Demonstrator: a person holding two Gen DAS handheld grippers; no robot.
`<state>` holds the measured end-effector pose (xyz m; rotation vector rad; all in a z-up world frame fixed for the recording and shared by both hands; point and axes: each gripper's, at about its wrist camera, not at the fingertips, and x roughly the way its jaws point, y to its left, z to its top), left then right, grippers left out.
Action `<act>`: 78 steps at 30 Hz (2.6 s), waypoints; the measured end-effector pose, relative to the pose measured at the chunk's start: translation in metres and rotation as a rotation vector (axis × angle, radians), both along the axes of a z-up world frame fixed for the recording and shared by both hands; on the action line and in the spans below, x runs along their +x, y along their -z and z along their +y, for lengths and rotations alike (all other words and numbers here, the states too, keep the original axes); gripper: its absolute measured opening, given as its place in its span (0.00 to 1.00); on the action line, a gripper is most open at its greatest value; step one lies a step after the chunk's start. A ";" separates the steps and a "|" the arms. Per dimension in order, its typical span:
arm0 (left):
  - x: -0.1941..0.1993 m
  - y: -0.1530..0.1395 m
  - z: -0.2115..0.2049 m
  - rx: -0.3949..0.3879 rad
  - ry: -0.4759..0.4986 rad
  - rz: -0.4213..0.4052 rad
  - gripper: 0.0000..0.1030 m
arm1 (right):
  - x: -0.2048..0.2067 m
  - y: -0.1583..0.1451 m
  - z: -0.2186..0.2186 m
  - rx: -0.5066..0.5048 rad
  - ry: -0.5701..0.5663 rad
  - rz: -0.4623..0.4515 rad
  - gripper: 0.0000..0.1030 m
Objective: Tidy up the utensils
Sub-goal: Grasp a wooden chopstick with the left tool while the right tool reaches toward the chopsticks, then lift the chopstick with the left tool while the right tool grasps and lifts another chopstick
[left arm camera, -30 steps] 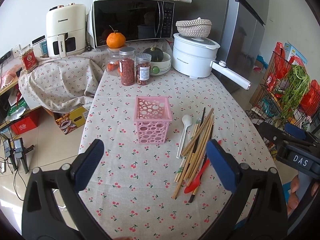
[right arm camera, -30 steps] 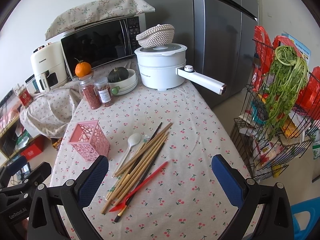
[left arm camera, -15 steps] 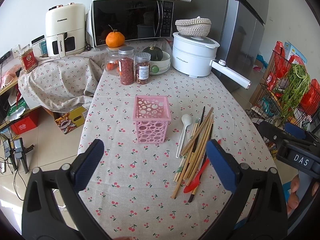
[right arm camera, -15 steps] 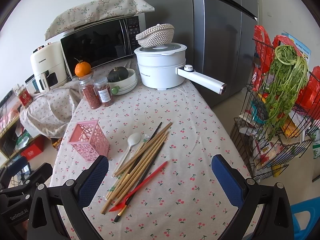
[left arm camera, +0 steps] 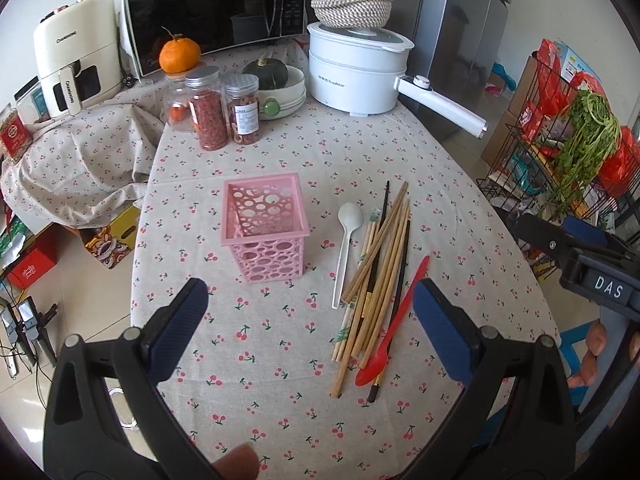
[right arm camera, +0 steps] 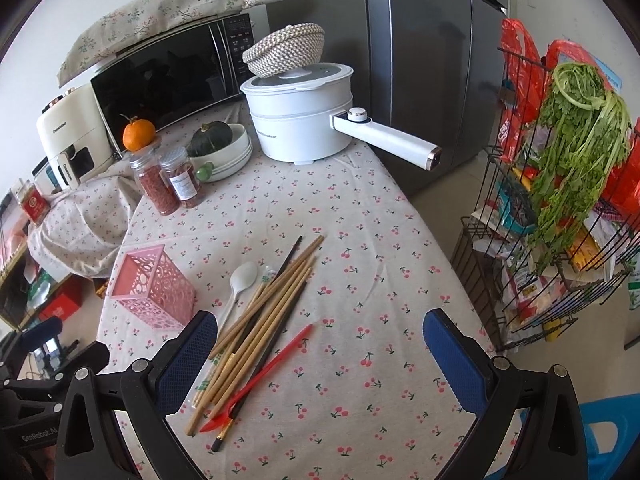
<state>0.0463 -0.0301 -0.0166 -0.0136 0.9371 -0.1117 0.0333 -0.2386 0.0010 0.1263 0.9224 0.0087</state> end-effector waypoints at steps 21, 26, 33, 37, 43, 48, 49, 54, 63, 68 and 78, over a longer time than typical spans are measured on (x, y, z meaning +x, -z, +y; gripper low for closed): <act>0.161 0.089 -0.114 -0.006 0.234 0.372 0.12 | 0.057 0.067 -0.082 0.205 0.091 0.243 0.69; 0.188 0.105 -0.134 -0.022 0.242 0.379 0.11 | 0.063 0.074 -0.084 0.207 0.085 0.258 0.69; 0.216 0.127 -0.161 0.065 0.223 0.383 0.11 | 0.067 0.082 -0.092 0.221 0.105 0.275 0.69; 0.223 0.134 -0.162 0.074 0.184 0.407 0.11 | 0.068 0.083 -0.094 0.224 0.109 0.276 0.69; 0.217 0.124 -0.143 0.065 0.151 0.392 0.10 | 0.070 0.085 -0.090 0.230 0.105 0.283 0.69; 0.189 0.089 -0.115 -0.013 0.165 0.304 0.09 | 0.072 0.085 -0.084 0.233 0.096 0.280 0.69; 0.182 0.080 -0.108 -0.025 0.166 0.281 0.09 | 0.073 0.085 -0.081 0.234 0.092 0.280 0.69; 0.141 0.031 -0.075 -0.078 0.167 0.156 0.09 | 0.074 0.084 -0.066 0.238 0.051 0.281 0.69; 0.059 -0.030 -0.007 -0.113 0.101 -0.087 0.08 | 0.085 0.099 -0.026 0.258 -0.017 0.318 0.69; 0.034 -0.031 0.025 -0.140 0.047 -0.149 0.05 | 0.099 0.116 0.002 0.288 -0.047 0.355 0.45; 0.011 -0.038 0.051 -0.162 0.061 -0.174 0.05 | 0.134 0.152 0.029 0.260 0.004 0.424 0.22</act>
